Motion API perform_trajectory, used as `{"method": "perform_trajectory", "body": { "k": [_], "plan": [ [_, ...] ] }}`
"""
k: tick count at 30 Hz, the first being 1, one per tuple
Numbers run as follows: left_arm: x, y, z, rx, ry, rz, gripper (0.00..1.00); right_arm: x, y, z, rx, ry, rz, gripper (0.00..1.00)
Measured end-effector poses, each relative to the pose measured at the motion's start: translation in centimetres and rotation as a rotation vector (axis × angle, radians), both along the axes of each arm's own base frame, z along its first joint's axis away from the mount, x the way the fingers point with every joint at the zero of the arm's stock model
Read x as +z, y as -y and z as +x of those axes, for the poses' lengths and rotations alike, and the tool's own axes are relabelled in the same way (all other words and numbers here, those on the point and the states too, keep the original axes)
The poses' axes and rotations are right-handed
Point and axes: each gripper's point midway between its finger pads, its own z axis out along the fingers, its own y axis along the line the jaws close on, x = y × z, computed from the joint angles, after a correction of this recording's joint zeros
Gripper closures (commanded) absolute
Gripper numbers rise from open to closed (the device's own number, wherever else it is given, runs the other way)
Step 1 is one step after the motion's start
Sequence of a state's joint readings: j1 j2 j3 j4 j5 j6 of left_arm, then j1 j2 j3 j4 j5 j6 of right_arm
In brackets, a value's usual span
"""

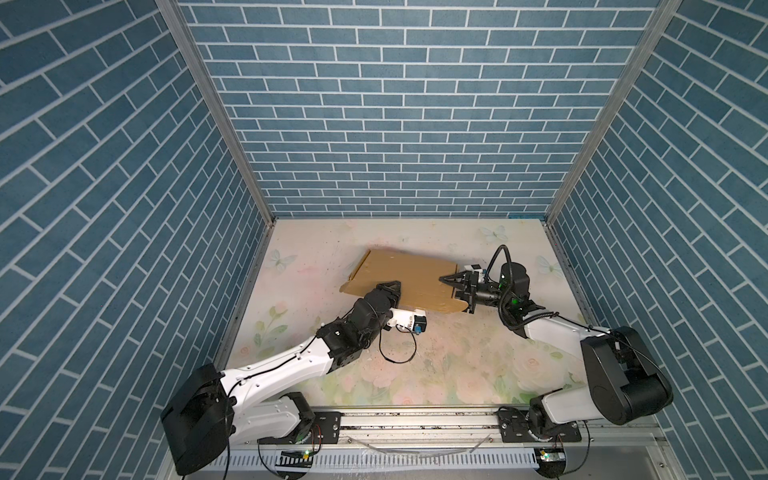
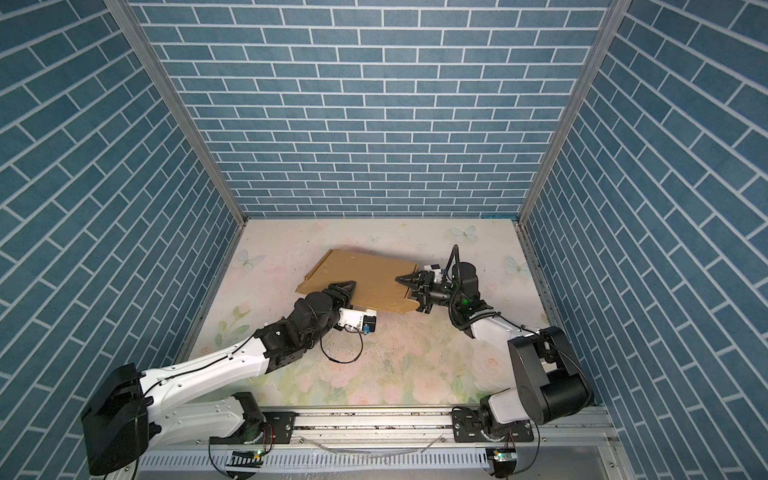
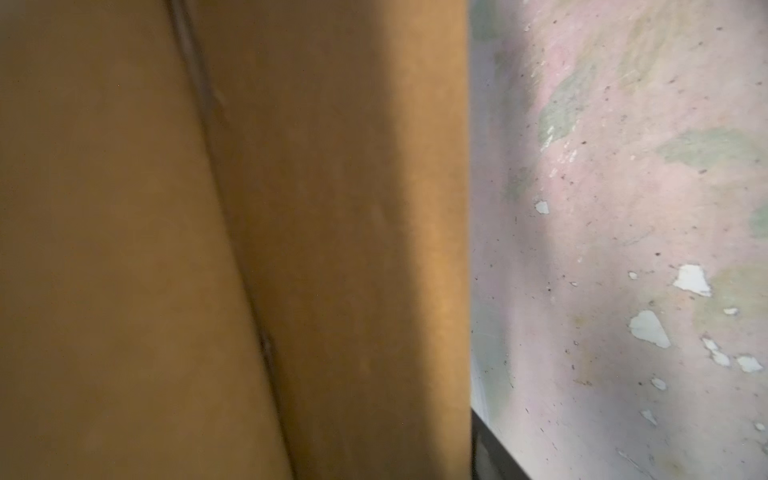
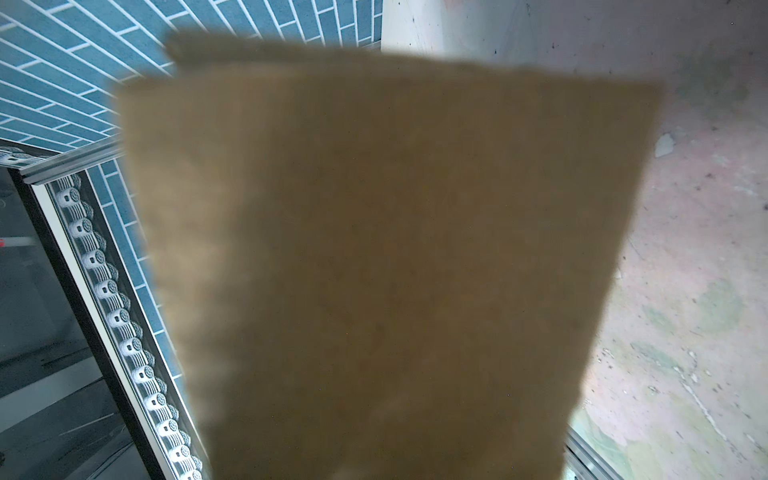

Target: Fold the paper box

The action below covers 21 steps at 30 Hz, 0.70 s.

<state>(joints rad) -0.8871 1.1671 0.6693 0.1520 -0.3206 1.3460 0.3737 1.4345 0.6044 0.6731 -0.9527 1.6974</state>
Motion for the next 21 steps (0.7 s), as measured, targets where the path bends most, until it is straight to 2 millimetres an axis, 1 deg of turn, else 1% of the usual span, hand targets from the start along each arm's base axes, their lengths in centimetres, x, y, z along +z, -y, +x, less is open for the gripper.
{"method": "perform_trajectory", "body": {
  "k": [3,6,11,13,16,19,21],
  "plan": [
    [0.6,0.0,0.1,0.015,-0.027,-0.010,0.50,0.2,-0.2,-0.3,0.017,0.005,0.006,0.36],
    [1.1,0.0,0.1,0.027,-0.052,-0.018,0.53,0.3,-0.4,-0.5,0.026,0.014,0.009,0.31],
    [0.5,-0.2,-0.3,0.043,-0.128,-0.006,0.57,-0.2,0.3,-1.0,0.014,0.007,0.004,0.22],
    [0.4,-0.2,-0.4,0.060,-0.173,-0.005,0.57,-0.2,1.1,-0.8,-0.008,0.008,0.000,0.19],
    [0.8,-0.2,-0.5,0.087,-0.239,-0.016,0.58,0.5,3.0,0.1,-0.064,0.037,-0.008,0.15],
    [1.3,-0.1,-0.5,0.110,-0.306,-0.026,0.60,1.2,4.9,0.8,-0.112,0.086,-0.026,0.14],
    [1.1,-0.2,-0.6,0.124,-0.364,-0.011,0.59,1.2,6.3,1.4,-0.150,0.111,-0.043,0.14]
  ]
}}
